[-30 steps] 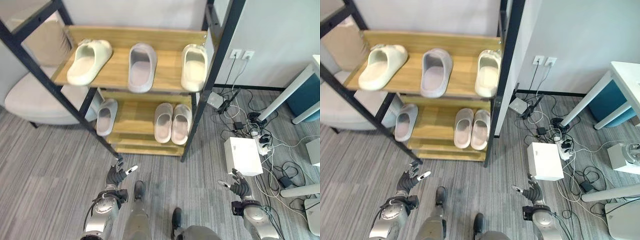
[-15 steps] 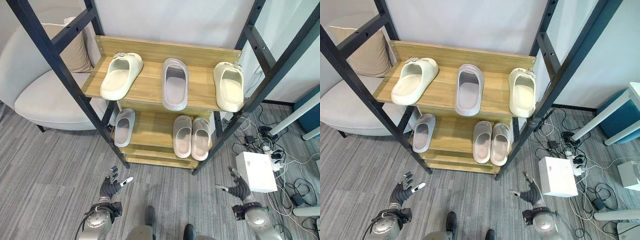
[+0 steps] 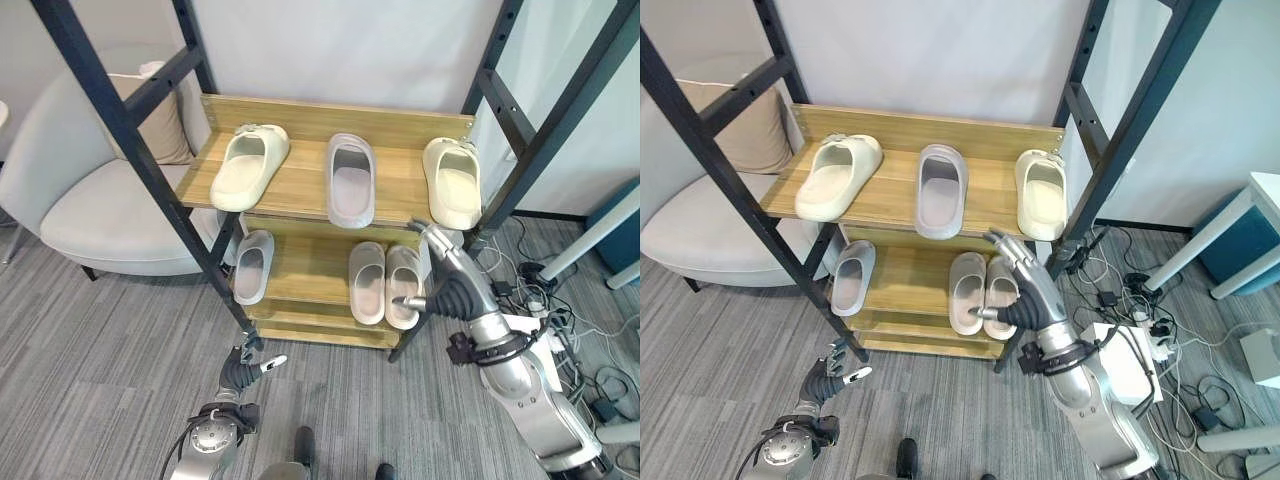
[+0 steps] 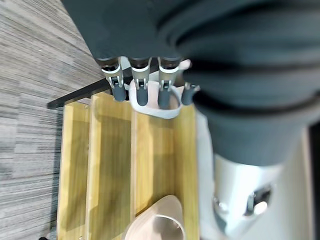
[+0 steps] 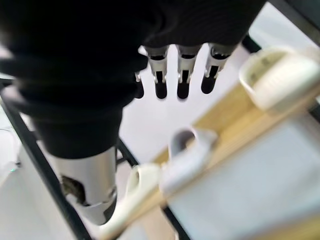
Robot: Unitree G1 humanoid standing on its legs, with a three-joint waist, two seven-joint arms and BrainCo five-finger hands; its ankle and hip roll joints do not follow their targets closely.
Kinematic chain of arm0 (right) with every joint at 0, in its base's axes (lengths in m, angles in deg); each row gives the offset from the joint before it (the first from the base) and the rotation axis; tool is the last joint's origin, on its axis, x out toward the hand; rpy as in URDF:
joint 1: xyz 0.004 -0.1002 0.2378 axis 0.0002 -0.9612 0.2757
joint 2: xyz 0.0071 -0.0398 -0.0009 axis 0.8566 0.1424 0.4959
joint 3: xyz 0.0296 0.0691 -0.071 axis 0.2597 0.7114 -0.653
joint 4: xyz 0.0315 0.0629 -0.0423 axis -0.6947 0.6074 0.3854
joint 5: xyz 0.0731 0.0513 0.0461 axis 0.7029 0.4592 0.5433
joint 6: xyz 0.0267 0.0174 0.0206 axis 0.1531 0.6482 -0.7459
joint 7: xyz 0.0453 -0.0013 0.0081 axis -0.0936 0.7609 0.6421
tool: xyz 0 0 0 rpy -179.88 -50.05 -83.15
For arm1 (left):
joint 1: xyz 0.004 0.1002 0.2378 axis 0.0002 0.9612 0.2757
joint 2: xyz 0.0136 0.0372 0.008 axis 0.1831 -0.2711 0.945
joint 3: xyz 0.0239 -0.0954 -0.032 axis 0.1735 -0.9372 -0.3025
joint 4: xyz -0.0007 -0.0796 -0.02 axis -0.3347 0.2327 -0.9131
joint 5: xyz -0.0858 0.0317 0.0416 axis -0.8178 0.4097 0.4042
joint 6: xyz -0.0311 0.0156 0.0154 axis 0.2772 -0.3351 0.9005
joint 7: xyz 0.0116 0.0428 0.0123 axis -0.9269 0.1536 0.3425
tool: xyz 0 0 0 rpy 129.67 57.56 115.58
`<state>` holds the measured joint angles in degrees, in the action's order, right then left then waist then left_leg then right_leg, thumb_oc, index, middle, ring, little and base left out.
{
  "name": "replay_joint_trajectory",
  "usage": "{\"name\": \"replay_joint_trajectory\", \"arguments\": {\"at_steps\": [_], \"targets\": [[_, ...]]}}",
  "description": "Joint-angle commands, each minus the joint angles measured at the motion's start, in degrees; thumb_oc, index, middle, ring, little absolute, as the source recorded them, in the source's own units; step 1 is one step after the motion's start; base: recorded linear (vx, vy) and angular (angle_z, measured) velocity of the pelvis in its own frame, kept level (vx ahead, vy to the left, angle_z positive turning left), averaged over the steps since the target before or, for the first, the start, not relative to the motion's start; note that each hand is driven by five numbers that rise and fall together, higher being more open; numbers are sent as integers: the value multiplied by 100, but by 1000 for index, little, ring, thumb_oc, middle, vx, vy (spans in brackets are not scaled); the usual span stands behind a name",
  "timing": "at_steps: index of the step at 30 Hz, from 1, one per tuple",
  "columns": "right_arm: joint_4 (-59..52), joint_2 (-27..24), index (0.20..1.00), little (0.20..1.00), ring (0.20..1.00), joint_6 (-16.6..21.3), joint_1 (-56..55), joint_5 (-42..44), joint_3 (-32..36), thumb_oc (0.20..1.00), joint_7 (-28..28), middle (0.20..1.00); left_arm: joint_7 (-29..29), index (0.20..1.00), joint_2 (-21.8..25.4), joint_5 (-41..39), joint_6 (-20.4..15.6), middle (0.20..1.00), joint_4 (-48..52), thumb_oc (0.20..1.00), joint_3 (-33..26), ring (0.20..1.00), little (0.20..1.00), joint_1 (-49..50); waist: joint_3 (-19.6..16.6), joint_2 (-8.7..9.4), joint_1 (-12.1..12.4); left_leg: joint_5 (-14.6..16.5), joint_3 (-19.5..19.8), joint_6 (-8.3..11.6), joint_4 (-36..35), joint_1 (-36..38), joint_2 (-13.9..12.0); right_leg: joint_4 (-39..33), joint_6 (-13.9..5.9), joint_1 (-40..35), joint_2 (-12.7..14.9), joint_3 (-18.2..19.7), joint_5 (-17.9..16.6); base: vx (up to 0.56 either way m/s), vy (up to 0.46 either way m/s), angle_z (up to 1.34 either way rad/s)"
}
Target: Arrange the slippers neatly on the shoe rack.
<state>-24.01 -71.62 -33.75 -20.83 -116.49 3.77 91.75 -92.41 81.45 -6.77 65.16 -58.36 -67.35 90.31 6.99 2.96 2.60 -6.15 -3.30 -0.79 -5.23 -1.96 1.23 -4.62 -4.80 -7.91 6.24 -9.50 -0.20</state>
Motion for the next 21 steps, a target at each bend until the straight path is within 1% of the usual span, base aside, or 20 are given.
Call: {"name": "replay_joint_trajectory", "arguments": {"at_steps": [1, 2, 4, 6, 11, 12, 13, 14, 15, 16, 21], "targets": [[308, 41, 1000, 1000, 1000, -158, 817, -356, 316, 1000, 913, 1000, 12, 1000, 214, -73, -384, 1000, 251, 1000, -80, 1000, 1000, -220, 5, 147, 385, 884, 371, 99, 49, 463, -275, 257, -583, 158, 510, -128, 47, 83, 17, 19], [488, 21, 1000, 1000, 1000, -243, 1138, -426, 390, 1000, 1126, 1000, 59, 1000, 248, -106, -400, 1000, 278, 1000, -93, 1000, 1000, -166, 27, 173, 490, 896, 434, 90, 75, 457, -260, 270, -579, 152, 504, -145, 51, 86, 10, 23], [767, -24, 1000, 1000, 1000, -325, 1464, -468, 424, 1000, 1306, 1000, 102, 1000, 295, -98, -409, 1000, 282, 1000, -104, 1000, 1000, -101, 64, 217, 635, 909, 511, 86, 114, 434, -245, 268, -575, 135, 495, -179, 60, 61, -8, 26], [1140, -183, 1000, 1000, 1000, -434, 1752, -482, 478, 1000, 1449, 1000, 171, 1000, 370, -125, -431, 1000, 354, 1000, -137, 1000, 1000, 30, 149, 291, 832, 960, 601, 85, 283, 303, -229, 256, -568, 117, 489, -256, 66, 39, -11, 23], [1799, -571, 1000, 1000, 1000, -561, 1926, -487, 685, 1000, 1732, 1000, 273, 1000, 440, -128, -471, 1000, 447, 1000, -238, 1000, 1000, 223, 244, 371, 1076, 1005, 746, 93, 461, 64, -192, 224, -579, 134, 510, -408, 61, 17, -5, 19], [1819, -575, 1000, 1000, 1000, -553, 1935, -482, 681, 1000, 1744, 1000, 274, 1000, 440, -129, -470, 1000, 452, 1000, -235, 1000, 1000, 223, 242, 370, 1076, 1007, 750, 93, 467, 57, -190, 223, -579, 136, 510, -412, 60, 7, 17, 25], [2117, -740, 1000, 1000, 1000, -630, 2020, -488, 773, 1000, 1905, 1000, 290, 1000, 492, -135, -506, 1000, 513, 1000, -293, 1000, 1000, 282, 300, 387, 1173, 1016, 807, 98, 534, -64, -167, 207, -590, 157, 528, -475, 51, -8, 7, 28], [2225, -790, 1000, 1000, 1000, -664, 2049, -482, 815, 1000, 1964, 1000, 297, 1000, 513, -141, -530, 1000, 531, 1000, -313, 1000, 1000, 295, 334, 397, 1232, 1013, 830, 104, 563, -118, -158, 203, -595, 165, 532, -507, 51, -9, 7, 26], [2247, -794, 1000, 1000, 1000, -655, 2063, -476, 812, 1000, 1977, 1000, 298, 1000, 516, -143, -529, 1000, 534, 1000, -311, 1000, 1000, 290, 332, 400, 1230, 1019, 835, 104, 581, -137, -155, 203, -596, 174, 535, -512, 51, 0, 10, 11], [2470, -910, 1000, 1000, 1000, -728, 2121, -491, 867, 1000, 2068, 1000, 299, 1000, 541, -140, -554, 1000, 540, 1000, -341, 1000, 1000, 303, 393, 398, 1322, 1033, 869, 115, 657, -235, -122, 204, -606, 188, 561, -572, 53, 10, 21, 9], [3141, -1211, 1000, 1000, 1000, -866, 2550, -492, 786, 1000, 2297, 1000, 283, 1000, 603, -150, -623, 1000, 570, 1000, -278, 1000, 1000, 220, 536, 388, 1507, 1086, 976, 138, 904, -523, -50, 193, -615, 239, 618, -708, 42, -1, 20, 18]]}}
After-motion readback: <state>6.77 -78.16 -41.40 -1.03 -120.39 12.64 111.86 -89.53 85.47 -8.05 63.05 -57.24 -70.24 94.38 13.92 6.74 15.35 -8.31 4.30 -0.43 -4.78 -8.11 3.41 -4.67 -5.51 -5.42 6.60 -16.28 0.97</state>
